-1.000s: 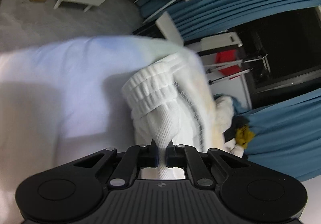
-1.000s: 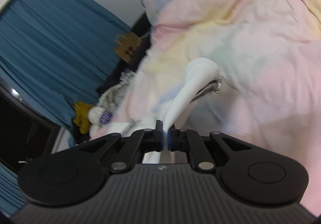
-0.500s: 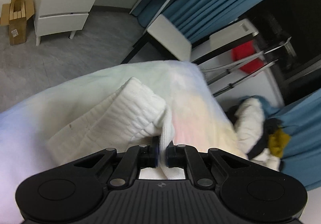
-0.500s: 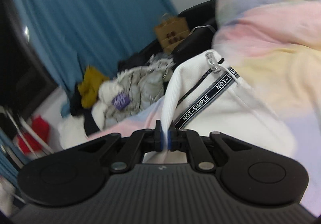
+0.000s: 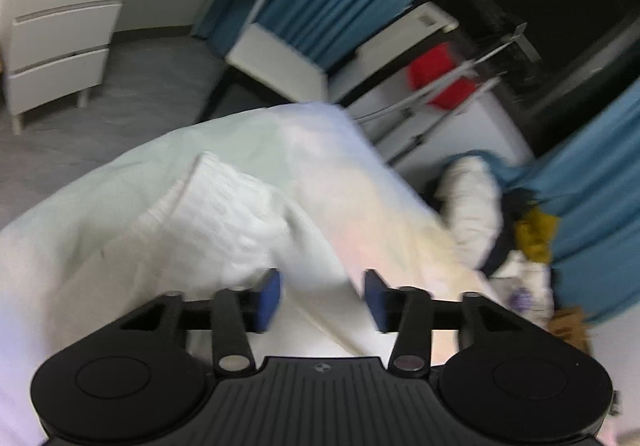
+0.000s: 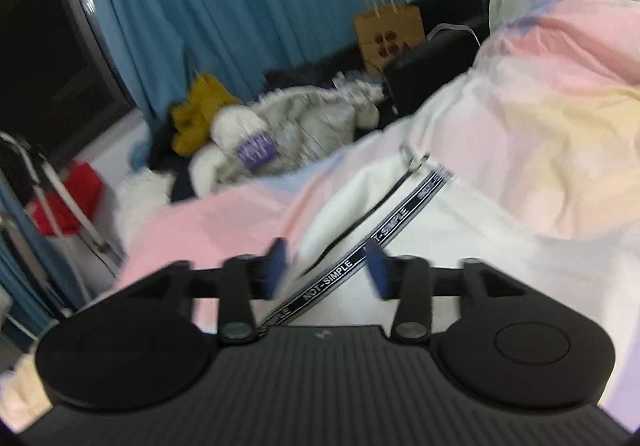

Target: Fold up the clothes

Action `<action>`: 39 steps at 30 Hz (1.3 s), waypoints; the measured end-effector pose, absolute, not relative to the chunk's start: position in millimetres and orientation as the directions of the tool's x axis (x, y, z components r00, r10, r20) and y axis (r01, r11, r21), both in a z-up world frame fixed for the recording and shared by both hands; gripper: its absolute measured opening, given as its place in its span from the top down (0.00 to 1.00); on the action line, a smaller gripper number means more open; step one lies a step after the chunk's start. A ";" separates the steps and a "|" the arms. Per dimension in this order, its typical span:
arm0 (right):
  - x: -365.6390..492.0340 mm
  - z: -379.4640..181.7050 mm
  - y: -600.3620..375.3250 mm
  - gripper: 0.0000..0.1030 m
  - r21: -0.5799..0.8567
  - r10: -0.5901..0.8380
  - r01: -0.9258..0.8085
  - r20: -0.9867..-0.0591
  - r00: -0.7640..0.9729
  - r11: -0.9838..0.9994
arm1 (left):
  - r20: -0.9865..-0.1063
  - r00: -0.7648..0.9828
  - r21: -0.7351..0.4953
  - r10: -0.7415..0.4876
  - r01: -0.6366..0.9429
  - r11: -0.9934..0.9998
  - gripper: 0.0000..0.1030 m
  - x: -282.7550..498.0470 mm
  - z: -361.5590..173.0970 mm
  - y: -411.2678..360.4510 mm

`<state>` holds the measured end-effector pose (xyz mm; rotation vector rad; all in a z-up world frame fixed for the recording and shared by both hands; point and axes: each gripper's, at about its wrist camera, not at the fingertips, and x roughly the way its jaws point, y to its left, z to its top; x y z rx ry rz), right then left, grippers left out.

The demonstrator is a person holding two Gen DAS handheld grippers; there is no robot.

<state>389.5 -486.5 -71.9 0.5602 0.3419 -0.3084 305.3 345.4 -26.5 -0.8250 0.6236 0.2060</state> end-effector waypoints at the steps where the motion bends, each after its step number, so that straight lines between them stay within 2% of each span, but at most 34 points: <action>1: 375.4 -69.2 -487.1 0.30 0.485 -0.191 0.365 -0.372 0.908 0.795 | -0.561 0.824 -0.643 -0.076 -0.377 0.667 0.39 290.9 -24.5 341.6; 4: 332.9 -66.4 -488.1 0.30 0.543 -0.221 0.382 -0.340 0.914 0.748 | -0.551 0.830 -0.691 -0.086 -0.396 0.605 0.26 258.8 -41.1 341.6; 10: 265.4 -83.6 -495.9 0.27 0.665 -0.229 0.480 -0.432 0.872 0.572 | -0.532 0.841 -0.773 -0.104 -0.431 0.466 0.23 195.1 -75.2 342.1; 13: 242.1 -98.9 -507.1 0.27 0.728 -0.184 0.512 -0.486 0.854 0.456 | -0.521 0.846 -0.805 -0.111 -0.444 0.392 0.23 163.2 -92.3 342.3; 16: 242.5 -123.3 -514.7 0.24 0.783 -0.084 0.490 -0.499 0.863 0.383 | -0.510 0.852 -0.833 -0.118 -0.455 0.316 0.23 131.3 -109.4 342.6; 20: 262.4 -158.2 -517.6 0.25 0.830 0.002 0.446 -0.474 0.880 0.334 | -0.479 0.873 -0.842 -0.093 -0.428 0.328 0.23 156.3 -122.8 344.9; 24: 287.7 -169.4 -518.3 0.27 0.847 -0.020 0.377 -0.399 0.917 0.376 | -0.451 0.890 -0.848 -0.071 -0.402 0.345 0.23 187.7 -133.2 346.7; 25: 293.4 -168.8 -518.9 0.29 0.842 -0.036 0.365 -0.383 0.923 0.397 | -0.445 0.893 -0.850 -0.068 -0.396 0.348 0.26 195.5 -134.5 347.9; 27: 303.9 -168.4 -521.7 0.42 0.830 -0.070 0.361 -0.368 0.927 0.424 | -0.430 0.900 -0.854 -0.065 -0.383 0.351 0.32 210.1 -136.5 349.7; 28: 306.6 -169.8 -523.8 0.56 0.825 -0.089 0.372 -0.371 0.925 0.425 | -0.424 0.903 -0.855 -0.061 -0.377 0.356 0.39 215.2 -135.8 350.4; 29: 308.1 -171.4 -523.6 0.60 0.821 -0.109 0.382 -0.373 0.922 0.424 | -0.418 0.906 -0.855 -0.058 -0.372 0.361 0.43 220.1 -135.0 351.0; 30: 309.7 -173.1 -523.3 0.69 0.817 -0.128 0.392 -0.375 0.918 0.423 | -0.410 0.911 -0.856 -0.049 -0.366 0.365 0.54 223.0 -134.4 351.7; 31: 310.6 -173.3 -522.2 0.72 0.811 -0.146 0.401 -0.376 0.915 0.426 | -0.404 0.914 -0.856 -0.041 -0.362 0.369 0.65 226.7 -133.4 350.6; 34: 307.9 -163.0 -515.0 0.83 0.796 -0.185 0.410 -0.367 0.912 0.445 | -0.390 0.920 -0.856 -0.022 -0.354 0.378 0.80 227.6 -126.2 348.4; 39: 272.2 -127.9 -513.2 0.86 0.788 -0.211 0.379 -0.316 0.925 0.485 | -0.337 0.941 -0.879 -0.022 -0.306 0.366 0.84 199.5 -95.5 347.9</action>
